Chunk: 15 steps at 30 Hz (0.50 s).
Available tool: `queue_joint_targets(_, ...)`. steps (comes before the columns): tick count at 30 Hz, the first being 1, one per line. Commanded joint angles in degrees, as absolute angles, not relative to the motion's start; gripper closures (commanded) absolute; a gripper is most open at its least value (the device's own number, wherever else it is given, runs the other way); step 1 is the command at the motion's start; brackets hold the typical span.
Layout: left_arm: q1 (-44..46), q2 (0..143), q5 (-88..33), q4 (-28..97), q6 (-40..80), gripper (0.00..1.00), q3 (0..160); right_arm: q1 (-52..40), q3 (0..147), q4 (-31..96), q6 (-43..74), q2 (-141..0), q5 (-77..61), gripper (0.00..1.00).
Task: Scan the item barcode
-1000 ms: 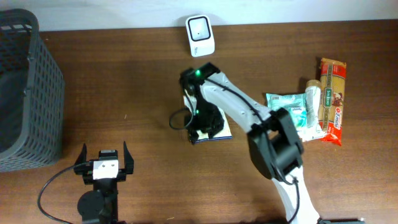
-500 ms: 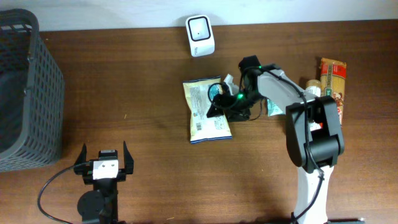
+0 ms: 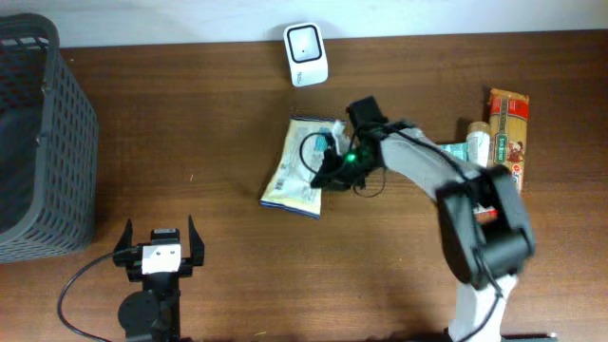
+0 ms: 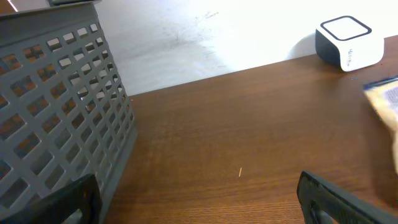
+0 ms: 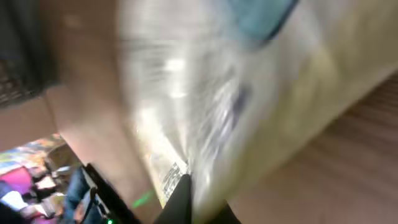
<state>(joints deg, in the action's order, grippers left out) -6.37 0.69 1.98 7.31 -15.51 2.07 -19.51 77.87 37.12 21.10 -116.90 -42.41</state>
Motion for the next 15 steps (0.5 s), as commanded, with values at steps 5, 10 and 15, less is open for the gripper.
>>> queue_joint_targets(5,-6.7,0.4,2.2,7.3,-16.4,0.01,1.8,-19.8,78.6,37.1,15.4,-84.4,-42.9,0.96)
queue_joint_targets(10,-6.7,0.4,2.2,7.3,-16.4,0.01,1.8,-19.9,78.6,46.5,11.9,-86.9,-26.2,0.59)
queue_joint_targets(15,-6.7,0.4,2.2,7.3,-16.4,0.01,1.8,-34.2,78.6,51.6,4.1,-98.3,-10.9,0.4)
